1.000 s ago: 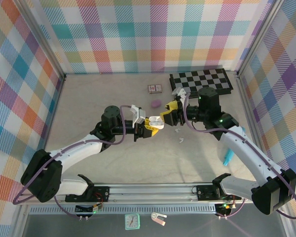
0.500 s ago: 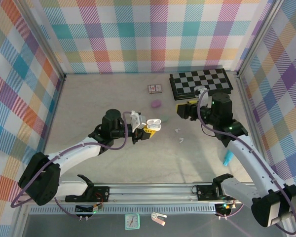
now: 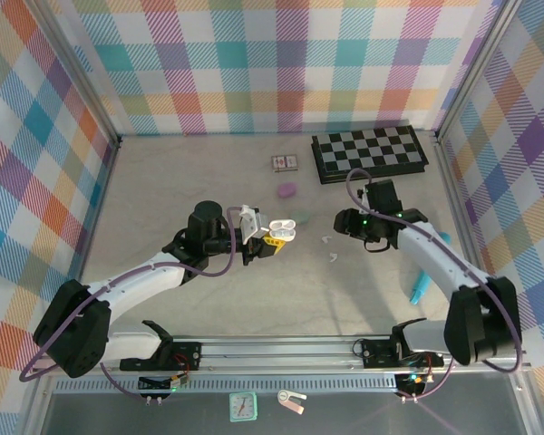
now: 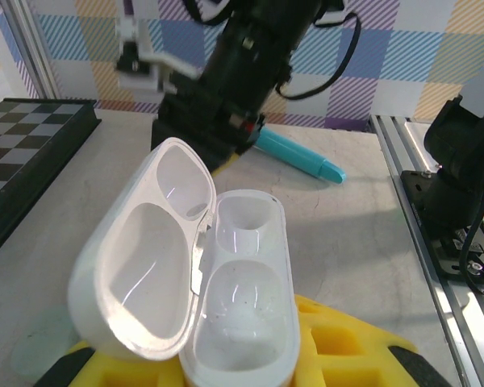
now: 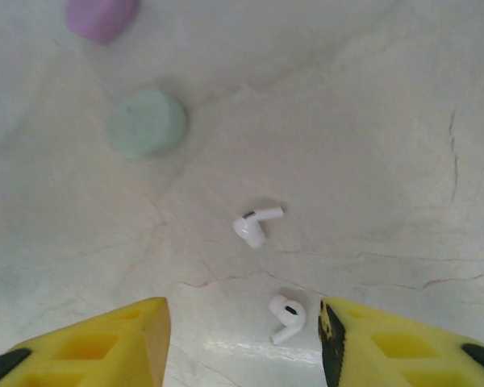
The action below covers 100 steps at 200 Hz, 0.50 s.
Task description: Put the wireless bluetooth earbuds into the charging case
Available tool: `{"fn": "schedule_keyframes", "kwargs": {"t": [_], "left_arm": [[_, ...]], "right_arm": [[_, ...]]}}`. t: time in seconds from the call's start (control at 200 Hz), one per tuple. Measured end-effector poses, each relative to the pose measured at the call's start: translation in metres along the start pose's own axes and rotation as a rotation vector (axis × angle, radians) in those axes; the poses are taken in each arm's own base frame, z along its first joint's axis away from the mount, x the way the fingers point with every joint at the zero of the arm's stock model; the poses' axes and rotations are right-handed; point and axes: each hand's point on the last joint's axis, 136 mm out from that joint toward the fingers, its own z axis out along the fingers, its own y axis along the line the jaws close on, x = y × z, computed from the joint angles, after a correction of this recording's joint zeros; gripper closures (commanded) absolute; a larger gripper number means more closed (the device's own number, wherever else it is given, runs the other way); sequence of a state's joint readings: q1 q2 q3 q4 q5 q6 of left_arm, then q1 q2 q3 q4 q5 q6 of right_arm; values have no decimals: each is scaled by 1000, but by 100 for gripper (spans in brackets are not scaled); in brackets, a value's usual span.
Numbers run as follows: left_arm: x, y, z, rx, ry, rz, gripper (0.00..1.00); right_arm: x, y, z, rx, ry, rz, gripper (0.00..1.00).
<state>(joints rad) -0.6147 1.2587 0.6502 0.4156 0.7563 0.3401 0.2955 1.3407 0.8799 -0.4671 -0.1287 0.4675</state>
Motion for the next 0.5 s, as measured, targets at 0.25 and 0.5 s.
{"fn": "schedule_keyframes", "kwargs": {"t": [0.25,0.5], "left_arm": [[-2,-1,-2,0,-1,4,93],[1,-2,-2,3,9,2,93]], "right_arm": [[33,-19,37,33,155,39,58],[48,-23,57,16,225,54,61]]}}
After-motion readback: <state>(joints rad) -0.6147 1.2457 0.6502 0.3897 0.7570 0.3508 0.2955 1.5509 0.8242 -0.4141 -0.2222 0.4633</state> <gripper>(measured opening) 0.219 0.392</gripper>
